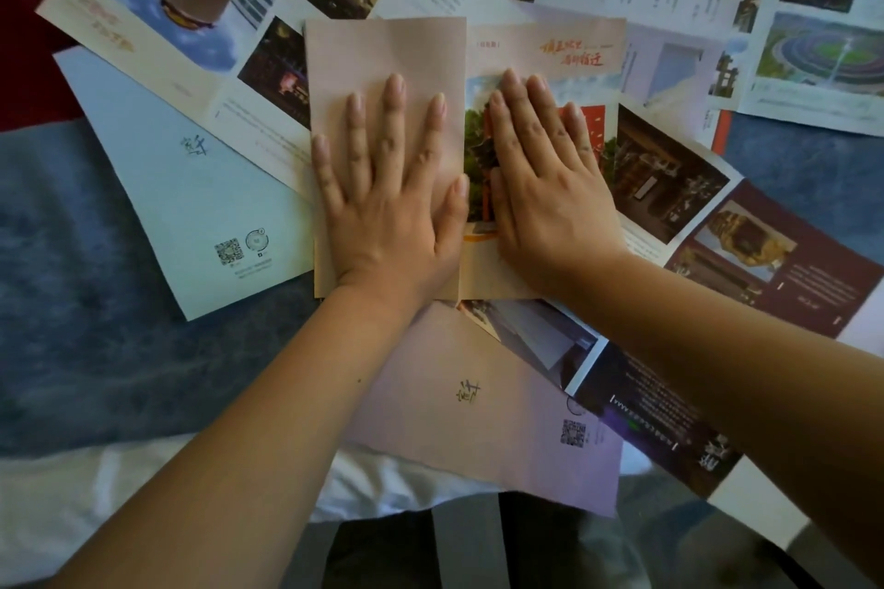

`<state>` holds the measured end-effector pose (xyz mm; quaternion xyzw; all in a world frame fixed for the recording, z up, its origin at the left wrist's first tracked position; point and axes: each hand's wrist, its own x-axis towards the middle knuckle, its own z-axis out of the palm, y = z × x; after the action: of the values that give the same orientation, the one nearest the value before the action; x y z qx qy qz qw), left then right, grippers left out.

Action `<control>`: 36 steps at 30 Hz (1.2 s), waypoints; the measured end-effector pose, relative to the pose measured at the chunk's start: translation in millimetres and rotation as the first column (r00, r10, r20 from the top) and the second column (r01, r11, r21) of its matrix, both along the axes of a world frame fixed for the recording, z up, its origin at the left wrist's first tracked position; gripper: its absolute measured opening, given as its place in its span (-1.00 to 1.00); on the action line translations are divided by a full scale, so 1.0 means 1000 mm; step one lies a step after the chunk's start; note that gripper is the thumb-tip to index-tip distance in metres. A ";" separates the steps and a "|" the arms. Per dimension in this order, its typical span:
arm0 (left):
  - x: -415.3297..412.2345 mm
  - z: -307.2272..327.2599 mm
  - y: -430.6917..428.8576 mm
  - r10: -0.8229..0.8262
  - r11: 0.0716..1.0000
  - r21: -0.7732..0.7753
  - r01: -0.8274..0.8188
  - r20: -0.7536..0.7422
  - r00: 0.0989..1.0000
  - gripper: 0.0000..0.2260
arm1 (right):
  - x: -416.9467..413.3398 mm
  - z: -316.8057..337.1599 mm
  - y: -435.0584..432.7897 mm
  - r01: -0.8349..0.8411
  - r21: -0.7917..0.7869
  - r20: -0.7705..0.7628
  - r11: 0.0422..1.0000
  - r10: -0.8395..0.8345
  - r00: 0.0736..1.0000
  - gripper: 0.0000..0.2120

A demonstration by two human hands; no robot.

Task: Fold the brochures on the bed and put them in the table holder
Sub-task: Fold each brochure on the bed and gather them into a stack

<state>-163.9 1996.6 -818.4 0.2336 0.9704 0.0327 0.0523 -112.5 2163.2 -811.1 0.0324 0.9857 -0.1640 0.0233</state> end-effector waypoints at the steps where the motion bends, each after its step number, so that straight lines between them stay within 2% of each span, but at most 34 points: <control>1: -0.001 0.000 -0.004 0.000 1.000 -0.006 0.000 0.004 1.000 -0.39 | -0.001 0.001 -0.004 -0.004 0.019 0.015 1.000 0.004 1.000 -0.43; 11: -0.012 0.003 -0.093 0.116 0.991 -0.063 -0.117 -0.017 0.993 -0.37 | -0.028 0.004 -0.091 -0.053 0.128 0.089 0.990 0.041 0.995 -0.41; 18: -0.017 -0.001 -0.156 0.214 0.976 -0.020 -0.215 -0.042 0.976 -0.36 | -0.041 0.003 -0.137 -0.093 0.109 0.088 0.990 0.084 0.993 -0.44; 27: -0.020 -0.003 -0.192 0.245 0.969 0.017 -0.245 -0.063 0.967 -0.38 | -0.048 -0.001 -0.172 -0.106 0.118 0.103 0.987 0.094 0.990 -0.42; 36: -0.021 -0.001 -0.194 0.298 0.939 0.198 -0.282 -0.060 0.953 -0.33 | -0.048 -0.005 -0.173 -0.095 0.136 0.070 0.986 0.086 0.994 -0.41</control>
<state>-184.5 1802.9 -818.9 0.0930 0.9881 0.1207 -0.0187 -160.7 1989.9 -816.1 -0.0054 0.9939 -0.0927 0.0601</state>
